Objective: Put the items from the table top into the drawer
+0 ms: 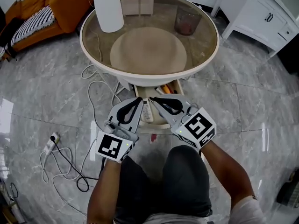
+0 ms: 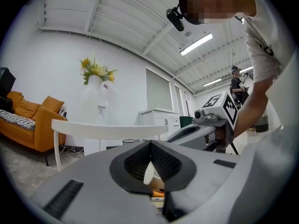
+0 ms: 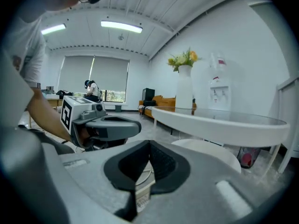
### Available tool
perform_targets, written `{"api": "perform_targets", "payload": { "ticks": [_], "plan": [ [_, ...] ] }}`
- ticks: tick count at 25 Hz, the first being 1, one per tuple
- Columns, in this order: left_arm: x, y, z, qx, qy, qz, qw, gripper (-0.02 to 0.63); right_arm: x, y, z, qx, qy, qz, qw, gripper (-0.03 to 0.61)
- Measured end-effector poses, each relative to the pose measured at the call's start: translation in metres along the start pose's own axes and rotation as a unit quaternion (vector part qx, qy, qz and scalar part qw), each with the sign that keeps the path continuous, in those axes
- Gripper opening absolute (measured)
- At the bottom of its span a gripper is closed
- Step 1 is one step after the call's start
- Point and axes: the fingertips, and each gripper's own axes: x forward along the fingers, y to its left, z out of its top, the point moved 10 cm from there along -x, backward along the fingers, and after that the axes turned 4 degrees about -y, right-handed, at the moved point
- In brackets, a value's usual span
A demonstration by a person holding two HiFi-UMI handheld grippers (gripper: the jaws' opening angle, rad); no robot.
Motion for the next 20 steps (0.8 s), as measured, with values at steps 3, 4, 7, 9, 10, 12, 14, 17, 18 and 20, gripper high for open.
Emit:
{"api": "perform_targets", "payload": {
  "ticks": [3,4,7,9,10,12,14,17,18,20],
  "plan": [
    [0.003,-0.006,0.009,0.0,-0.007,-0.003,1.0,0.0,-0.01,0.0,0.013,0.0,-0.04,-0.001,0.999,0.0],
    [0.004,-0.007,0.012,-0.001,-0.009,-0.005,0.9999,0.0,-0.013,0.0,0.018,-0.002,-0.052,0.0,0.999,0.001],
    [0.011,-0.009,0.026,-0.002,-0.018,-0.009,0.9998,0.0,-0.021,-0.004,0.031,-0.007,-0.083,-0.004,0.997,0.002],
    [0.015,-0.01,0.038,-0.004,-0.021,-0.009,0.9997,0.0,-0.027,-0.008,0.04,-0.014,-0.098,-0.011,0.995,0.0],
    [0.017,-0.01,0.046,-0.004,-0.021,-0.007,0.9998,0.0,-0.03,-0.009,0.046,-0.018,-0.104,-0.014,0.994,0.001],
    [0.021,-0.012,0.062,-0.003,-0.015,-0.007,0.9999,0.0,-0.036,-0.01,0.06,-0.024,-0.113,-0.016,0.993,0.0],
    [0.023,-0.014,0.08,-0.002,-0.004,-0.008,1.0,0.0,-0.041,-0.008,0.078,-0.011,-0.115,-0.014,0.993,0.0],
    [0.024,-0.017,0.113,-0.009,0.006,-0.004,0.9999,0.0,-0.05,-0.009,0.106,0.009,-0.123,-0.015,0.992,0.0],
    [0.025,-0.019,0.125,-0.012,0.007,-0.002,0.9999,0.0,-0.053,-0.011,0.114,0.008,-0.126,-0.016,0.992,0.0],
    [0.026,-0.022,0.151,-0.017,0.008,0.0,0.9998,0.0,-0.06,-0.011,0.134,0.013,-0.132,-0.016,0.991,0.0]
  ]
}}
